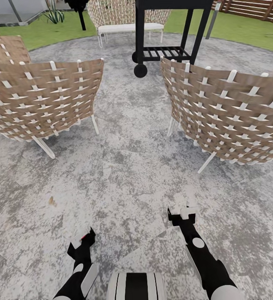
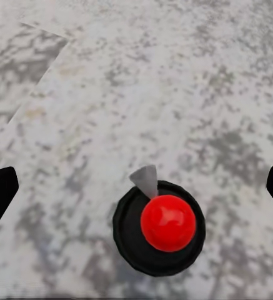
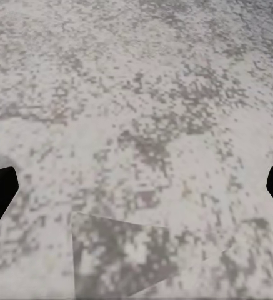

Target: In the garden, pick up the pesticide atomizer on the floor and spray pesticide onto both trees until each tree trunk is fully covered.

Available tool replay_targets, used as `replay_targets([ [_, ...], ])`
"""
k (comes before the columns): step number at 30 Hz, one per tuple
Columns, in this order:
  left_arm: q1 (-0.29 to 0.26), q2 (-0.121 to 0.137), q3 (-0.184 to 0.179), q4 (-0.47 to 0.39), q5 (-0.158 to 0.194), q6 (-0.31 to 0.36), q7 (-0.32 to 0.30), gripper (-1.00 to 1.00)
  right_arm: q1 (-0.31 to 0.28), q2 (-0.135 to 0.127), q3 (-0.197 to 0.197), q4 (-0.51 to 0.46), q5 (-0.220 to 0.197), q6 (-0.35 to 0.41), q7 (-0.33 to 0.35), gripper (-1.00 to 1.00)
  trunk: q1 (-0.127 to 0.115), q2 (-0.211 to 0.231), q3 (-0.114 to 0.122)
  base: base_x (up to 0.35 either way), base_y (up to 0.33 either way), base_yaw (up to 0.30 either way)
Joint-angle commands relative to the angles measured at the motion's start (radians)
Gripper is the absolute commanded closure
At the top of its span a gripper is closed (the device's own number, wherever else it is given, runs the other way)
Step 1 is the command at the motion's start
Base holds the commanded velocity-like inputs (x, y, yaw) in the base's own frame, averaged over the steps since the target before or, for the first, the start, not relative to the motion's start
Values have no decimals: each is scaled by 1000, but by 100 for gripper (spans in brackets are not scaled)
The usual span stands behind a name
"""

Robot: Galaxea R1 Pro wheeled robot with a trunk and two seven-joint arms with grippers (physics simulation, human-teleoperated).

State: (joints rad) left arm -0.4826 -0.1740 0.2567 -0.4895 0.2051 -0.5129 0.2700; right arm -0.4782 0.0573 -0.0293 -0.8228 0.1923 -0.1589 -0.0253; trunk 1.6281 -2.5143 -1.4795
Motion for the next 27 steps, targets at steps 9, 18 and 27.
replay_targets([
  [9,-4,0,0,0,12,-3,-2,-100,0,1,-3,0,10,-3,-2,-100,2,-1,-23,0,0,0],
  [18,-6,0,-5,0,13,-3,-2,-100,0,1,-3,1,10,-3,-3,-100,2,-1,-30,0,0,0],
  [27,-7,0,-4,2,13,-2,-2,-100,0,1,-3,1,10,-3,-2,-100,4,-2,-51,0,0,-35],
])
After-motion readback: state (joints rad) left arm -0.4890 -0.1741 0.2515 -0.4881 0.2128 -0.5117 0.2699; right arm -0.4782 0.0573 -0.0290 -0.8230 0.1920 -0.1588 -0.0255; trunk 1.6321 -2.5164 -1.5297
